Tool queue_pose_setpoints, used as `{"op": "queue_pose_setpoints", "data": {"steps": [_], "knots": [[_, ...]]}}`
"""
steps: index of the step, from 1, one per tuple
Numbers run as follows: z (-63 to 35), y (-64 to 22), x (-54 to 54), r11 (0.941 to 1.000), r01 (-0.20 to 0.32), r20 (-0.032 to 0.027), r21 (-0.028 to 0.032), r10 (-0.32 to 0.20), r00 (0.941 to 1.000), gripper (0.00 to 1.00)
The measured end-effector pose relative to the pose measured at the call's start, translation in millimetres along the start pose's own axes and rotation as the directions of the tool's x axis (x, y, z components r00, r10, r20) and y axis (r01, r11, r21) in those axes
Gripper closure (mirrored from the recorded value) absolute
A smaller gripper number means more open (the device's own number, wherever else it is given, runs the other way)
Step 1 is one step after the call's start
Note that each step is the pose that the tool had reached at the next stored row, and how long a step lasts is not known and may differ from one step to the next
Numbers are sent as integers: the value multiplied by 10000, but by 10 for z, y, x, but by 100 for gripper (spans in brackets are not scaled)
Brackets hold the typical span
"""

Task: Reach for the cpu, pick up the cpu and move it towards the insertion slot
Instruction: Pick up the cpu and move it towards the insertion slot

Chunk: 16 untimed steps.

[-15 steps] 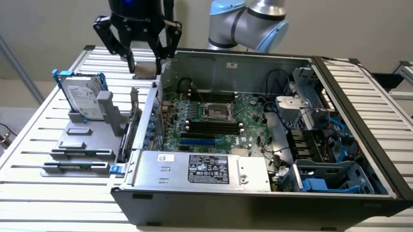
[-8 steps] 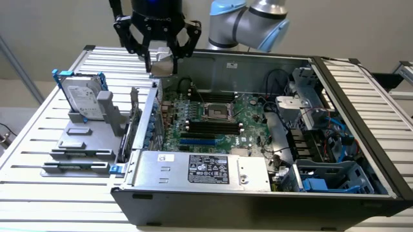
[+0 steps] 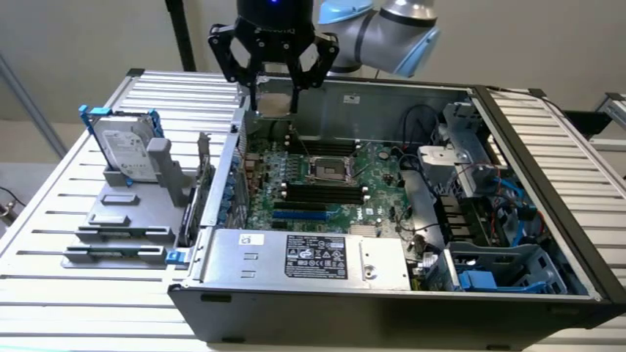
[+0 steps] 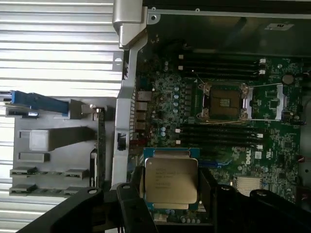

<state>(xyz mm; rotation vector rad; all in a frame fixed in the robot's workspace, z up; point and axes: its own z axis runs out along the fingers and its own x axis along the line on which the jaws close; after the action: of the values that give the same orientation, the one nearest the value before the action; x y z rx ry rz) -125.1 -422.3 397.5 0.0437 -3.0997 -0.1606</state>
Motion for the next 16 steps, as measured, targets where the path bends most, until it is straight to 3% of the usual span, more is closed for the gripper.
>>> {"op": "queue_pose_setpoints", "data": {"steps": [10, 13, 16], "knots": [[-13, 9, -452, 10000, 0, 0, -2, 0, 10000, 45], [3, 99, -517, 10000, -5, -1, 56, 5, 10000, 45], [31, 205, -554, 9998, -8, -4, 177, 8, 10000, 45]]}}
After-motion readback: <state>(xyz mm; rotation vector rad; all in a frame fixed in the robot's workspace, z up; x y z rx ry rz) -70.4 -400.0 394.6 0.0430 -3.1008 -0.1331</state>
